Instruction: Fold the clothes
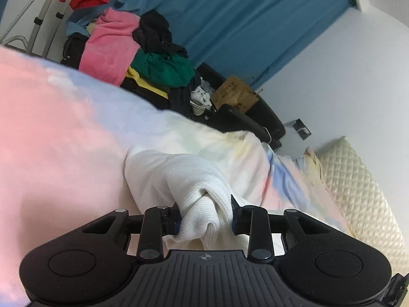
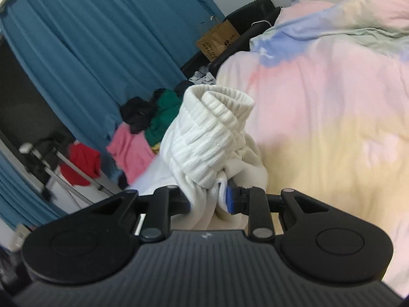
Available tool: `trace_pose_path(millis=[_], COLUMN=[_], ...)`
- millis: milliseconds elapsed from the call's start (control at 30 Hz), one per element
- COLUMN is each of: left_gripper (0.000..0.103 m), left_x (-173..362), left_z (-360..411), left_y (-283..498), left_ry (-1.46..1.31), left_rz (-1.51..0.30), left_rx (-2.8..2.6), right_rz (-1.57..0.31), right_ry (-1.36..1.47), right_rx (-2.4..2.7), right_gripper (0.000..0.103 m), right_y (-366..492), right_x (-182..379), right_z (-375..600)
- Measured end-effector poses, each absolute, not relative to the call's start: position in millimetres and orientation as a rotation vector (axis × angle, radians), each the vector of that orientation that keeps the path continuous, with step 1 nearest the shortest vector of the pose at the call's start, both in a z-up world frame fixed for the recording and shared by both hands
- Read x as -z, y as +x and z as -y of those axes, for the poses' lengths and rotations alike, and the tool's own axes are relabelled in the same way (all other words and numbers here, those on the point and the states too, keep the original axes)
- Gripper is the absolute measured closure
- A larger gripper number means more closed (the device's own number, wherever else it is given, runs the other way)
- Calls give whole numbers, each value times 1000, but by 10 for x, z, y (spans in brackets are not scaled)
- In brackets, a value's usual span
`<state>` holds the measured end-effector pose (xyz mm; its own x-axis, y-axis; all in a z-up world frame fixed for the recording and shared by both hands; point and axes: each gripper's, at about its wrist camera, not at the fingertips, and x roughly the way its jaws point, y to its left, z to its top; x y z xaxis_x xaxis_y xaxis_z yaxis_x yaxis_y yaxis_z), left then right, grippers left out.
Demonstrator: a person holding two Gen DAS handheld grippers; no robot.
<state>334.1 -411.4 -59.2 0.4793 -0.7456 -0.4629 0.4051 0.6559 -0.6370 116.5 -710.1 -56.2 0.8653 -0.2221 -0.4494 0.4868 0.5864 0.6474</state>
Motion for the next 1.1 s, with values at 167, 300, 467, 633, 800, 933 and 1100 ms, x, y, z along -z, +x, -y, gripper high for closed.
trace_pose_path(millis=[167, 300, 467, 633, 800, 933, 1100], left_gripper=[62, 53, 26, 23, 26, 24, 24], left_x=[1036, 1166, 985, 859, 906, 1013, 1123], left_z=[3940, 3854, 3761, 3872, 4106, 4148, 4136], left_y=[2991, 2867, 2884, 3007, 3038, 3045, 3105], left_ry=[-291, -225, -246, -231, -105, -55, -50], left_rz=[-822, -849, -817, -795, -806, -804, -809], left_rx=[743, 731, 716, 693, 678, 686, 704], right_rz=[-373, -462, -512, -433, -426, -563, -746], right_ry=[861, 896, 875, 746, 794, 720, 548], right_rx=[488, 492, 496, 653, 557, 506, 292], right_gripper=[72, 61, 52, 31, 32, 32, 60], right_y=[933, 786, 545, 453, 1040, 1596, 2020], right_x=[1129, 1364, 1150, 710, 663, 788, 883], right_z=[6897, 6847, 6894, 6990, 7427, 7720, 7680])
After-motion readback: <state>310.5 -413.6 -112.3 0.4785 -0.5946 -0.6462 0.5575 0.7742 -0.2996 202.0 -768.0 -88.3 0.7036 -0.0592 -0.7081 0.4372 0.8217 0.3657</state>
